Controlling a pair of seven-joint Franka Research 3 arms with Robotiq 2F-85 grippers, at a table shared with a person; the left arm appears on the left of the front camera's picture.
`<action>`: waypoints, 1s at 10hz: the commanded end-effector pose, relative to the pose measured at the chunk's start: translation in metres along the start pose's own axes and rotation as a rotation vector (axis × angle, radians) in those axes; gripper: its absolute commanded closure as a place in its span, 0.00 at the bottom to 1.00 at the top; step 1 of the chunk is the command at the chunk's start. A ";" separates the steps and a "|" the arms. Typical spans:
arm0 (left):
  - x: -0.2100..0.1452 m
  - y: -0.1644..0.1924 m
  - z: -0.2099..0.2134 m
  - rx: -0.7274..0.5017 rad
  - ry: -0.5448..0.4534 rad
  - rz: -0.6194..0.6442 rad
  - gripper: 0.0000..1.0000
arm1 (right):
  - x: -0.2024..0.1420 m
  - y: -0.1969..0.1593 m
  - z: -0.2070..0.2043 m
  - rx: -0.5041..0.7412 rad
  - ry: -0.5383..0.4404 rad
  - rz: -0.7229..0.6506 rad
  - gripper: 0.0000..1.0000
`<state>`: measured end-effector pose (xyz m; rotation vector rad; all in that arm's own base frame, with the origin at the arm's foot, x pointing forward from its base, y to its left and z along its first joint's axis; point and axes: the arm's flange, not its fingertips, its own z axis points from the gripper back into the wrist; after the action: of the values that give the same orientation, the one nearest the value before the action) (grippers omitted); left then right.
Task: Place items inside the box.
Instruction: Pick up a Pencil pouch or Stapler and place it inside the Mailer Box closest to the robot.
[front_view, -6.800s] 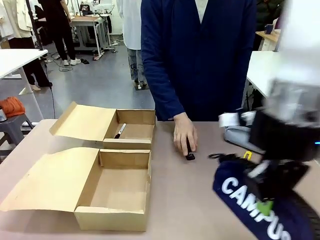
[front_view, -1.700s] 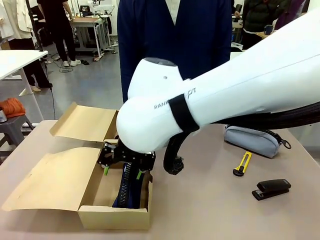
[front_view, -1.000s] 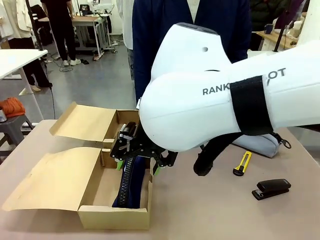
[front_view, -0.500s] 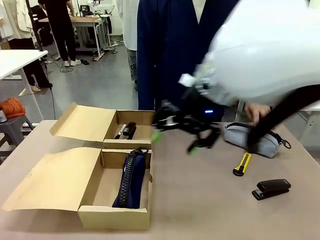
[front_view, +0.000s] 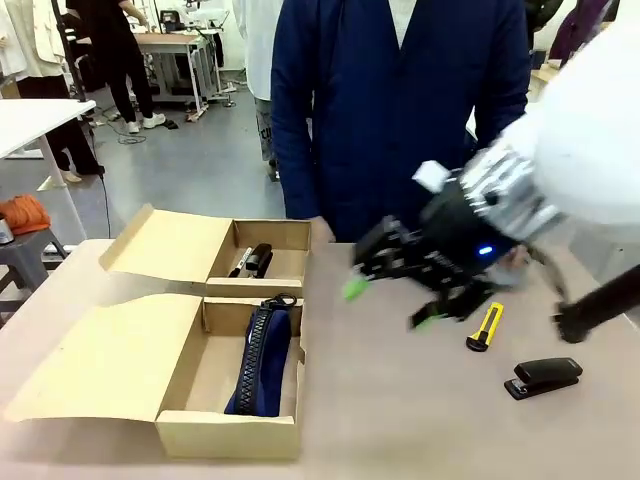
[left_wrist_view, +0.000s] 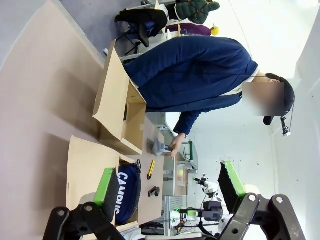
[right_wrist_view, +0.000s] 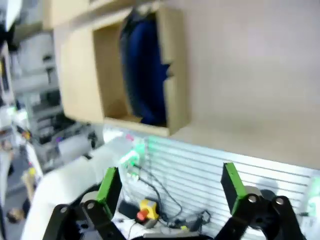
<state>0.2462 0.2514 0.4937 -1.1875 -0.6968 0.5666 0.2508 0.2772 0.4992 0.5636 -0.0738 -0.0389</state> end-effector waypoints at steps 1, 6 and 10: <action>0.000 -0.001 -0.001 -0.021 -0.006 -0.016 0.00 | 0.004 0.059 -0.064 -0.015 0.185 0.259 0.00; 0.000 -0.001 -0.001 -0.021 -0.006 -0.016 0.00 | -0.006 0.049 -0.067 -0.114 0.364 0.349 0.00; 0.000 -0.001 -0.001 -0.021 -0.006 -0.016 0.00 | -0.025 -0.084 0.078 0.061 0.220 0.069 0.00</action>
<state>0.2462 0.2513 0.4941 -1.1870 -0.6973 0.5660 0.2359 0.2268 0.5024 0.4992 0.2195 0.1942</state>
